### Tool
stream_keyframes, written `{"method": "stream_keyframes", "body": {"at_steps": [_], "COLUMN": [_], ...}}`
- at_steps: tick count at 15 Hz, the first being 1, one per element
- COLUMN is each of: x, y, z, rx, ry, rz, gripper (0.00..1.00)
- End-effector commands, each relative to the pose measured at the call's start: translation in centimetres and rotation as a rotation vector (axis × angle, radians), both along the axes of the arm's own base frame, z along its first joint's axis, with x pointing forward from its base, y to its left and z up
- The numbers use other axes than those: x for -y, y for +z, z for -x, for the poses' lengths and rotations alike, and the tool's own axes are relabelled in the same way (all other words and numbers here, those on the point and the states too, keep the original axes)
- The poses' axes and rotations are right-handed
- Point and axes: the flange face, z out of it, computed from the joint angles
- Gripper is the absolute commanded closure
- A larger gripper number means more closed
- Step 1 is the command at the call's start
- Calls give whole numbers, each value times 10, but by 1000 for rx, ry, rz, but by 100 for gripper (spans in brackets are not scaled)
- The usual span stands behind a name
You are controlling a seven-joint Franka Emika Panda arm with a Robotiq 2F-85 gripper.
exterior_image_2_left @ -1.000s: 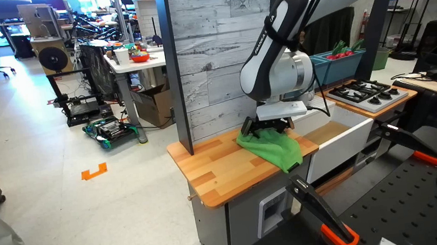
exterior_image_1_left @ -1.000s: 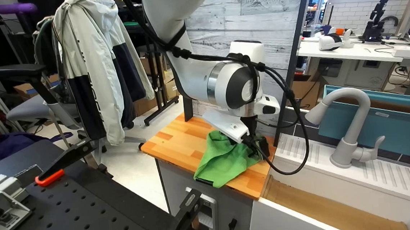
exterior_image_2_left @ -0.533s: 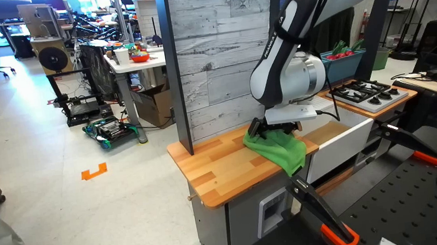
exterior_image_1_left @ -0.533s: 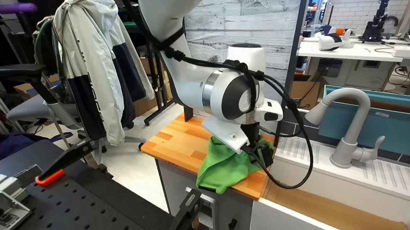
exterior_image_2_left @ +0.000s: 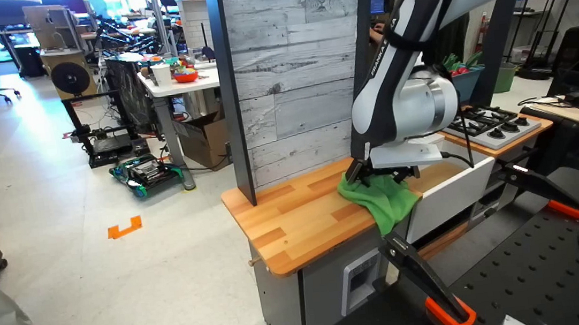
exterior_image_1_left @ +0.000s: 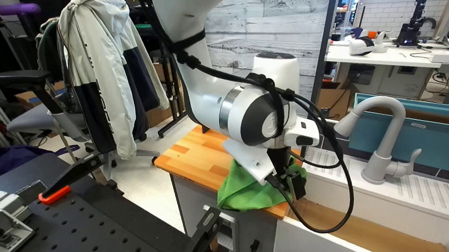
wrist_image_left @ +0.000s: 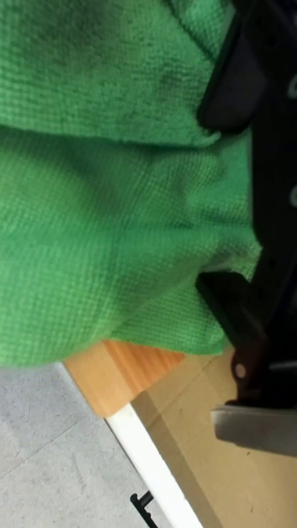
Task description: Push the rag to the right
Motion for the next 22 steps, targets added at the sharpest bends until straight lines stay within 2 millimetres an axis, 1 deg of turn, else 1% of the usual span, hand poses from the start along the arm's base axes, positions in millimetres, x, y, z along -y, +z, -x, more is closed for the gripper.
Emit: {"method": "stream_keyframes", "body": {"at_steps": [1, 3, 6, 10, 13, 17, 21, 22], "x": [12, 16, 15, 7, -2, -8, -14, -22], "y": [1, 9, 20, 41, 60, 95, 142, 152], "z": [23, 24, 22, 16, 14, 19, 31, 33], "rx": [-1, 6, 11, 32, 47, 54, 80, 88], "ry": [-23, -29, -27, -13, 0, 32, 67, 81], "rz": [-19, -15, -12, -16, -20, -26, -23, -24], "gripper": [0, 0, 0, 0, 0, 0, 0, 0]}}
